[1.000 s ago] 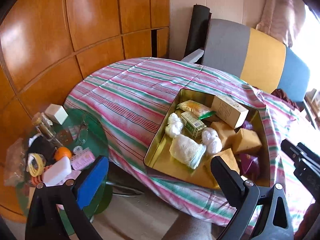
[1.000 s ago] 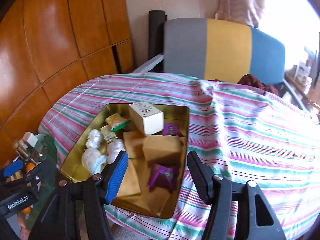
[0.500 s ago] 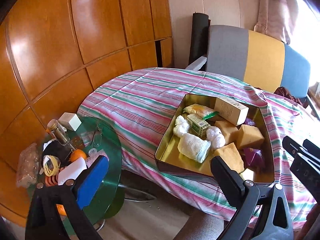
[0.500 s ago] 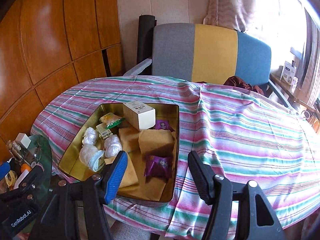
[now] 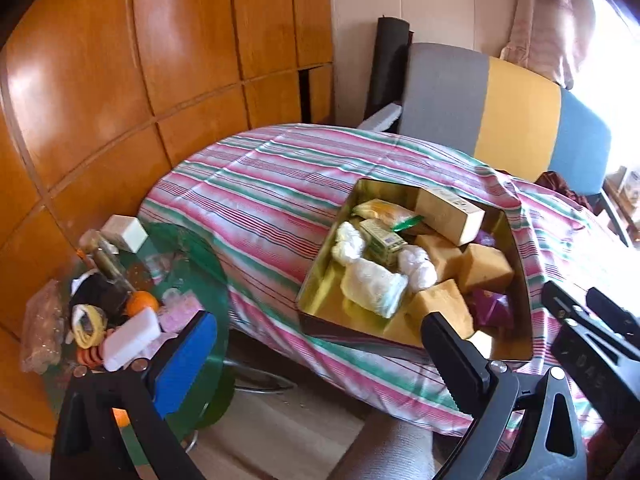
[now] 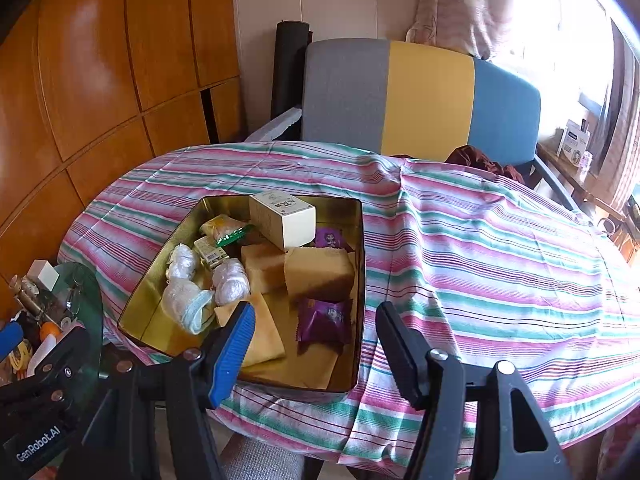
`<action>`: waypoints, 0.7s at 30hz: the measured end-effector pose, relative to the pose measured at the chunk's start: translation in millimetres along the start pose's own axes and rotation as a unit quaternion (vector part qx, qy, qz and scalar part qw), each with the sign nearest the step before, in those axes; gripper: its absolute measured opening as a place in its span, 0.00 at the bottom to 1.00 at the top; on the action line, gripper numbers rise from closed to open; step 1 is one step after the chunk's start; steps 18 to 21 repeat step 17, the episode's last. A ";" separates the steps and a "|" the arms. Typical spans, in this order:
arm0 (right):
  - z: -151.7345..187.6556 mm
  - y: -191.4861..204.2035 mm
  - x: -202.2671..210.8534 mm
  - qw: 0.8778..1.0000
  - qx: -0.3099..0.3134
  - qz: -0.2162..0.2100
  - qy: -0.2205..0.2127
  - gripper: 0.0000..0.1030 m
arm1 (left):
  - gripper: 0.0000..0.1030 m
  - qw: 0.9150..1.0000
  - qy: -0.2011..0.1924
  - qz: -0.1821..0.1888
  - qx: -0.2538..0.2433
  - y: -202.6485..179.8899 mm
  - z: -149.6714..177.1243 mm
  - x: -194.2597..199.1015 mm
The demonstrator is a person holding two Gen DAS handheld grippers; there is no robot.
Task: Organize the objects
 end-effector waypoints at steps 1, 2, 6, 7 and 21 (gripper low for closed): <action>-0.9 -0.9 -1.4 1.000 -0.003 0.000 0.002 0.62 | 1.00 1.000 0.002 0.005 0.002 -1.2 -0.4 -1.4; -2.2 -2.0 -2.4 1.000 -0.008 0.000 0.002 0.62 | 1.00 1.000 0.005 0.010 0.003 -2.8 -1.6 -3.3; -8.1 -7.4 -10.2 1.000 -0.021 -0.002 0.006 0.62 | 0.99 0.999 0.029 0.024 0.002 -8.8 -6.3 -18.0; -9.6 -8.5 -13.4 1.000 -0.022 -0.002 0.008 0.62 | 0.99 0.999 0.031 0.022 0.002 -9.8 -6.9 -21.5; -34.8 -15.8 -67.1 0.999 -0.033 -0.022 0.036 0.62 | 0.96 0.999 0.030 -0.008 0.010 -1.1 -11.5 -41.6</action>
Point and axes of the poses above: each gripper's, at about its wrist camera, not at the fingertips, and x roughly against the way its jaws point, y to its left, z to its underside, the point moved 4 cm from there along -x, roughly the way its jaws point, and after that the axes turned 5 degrees about z, right-handed, at the moved point
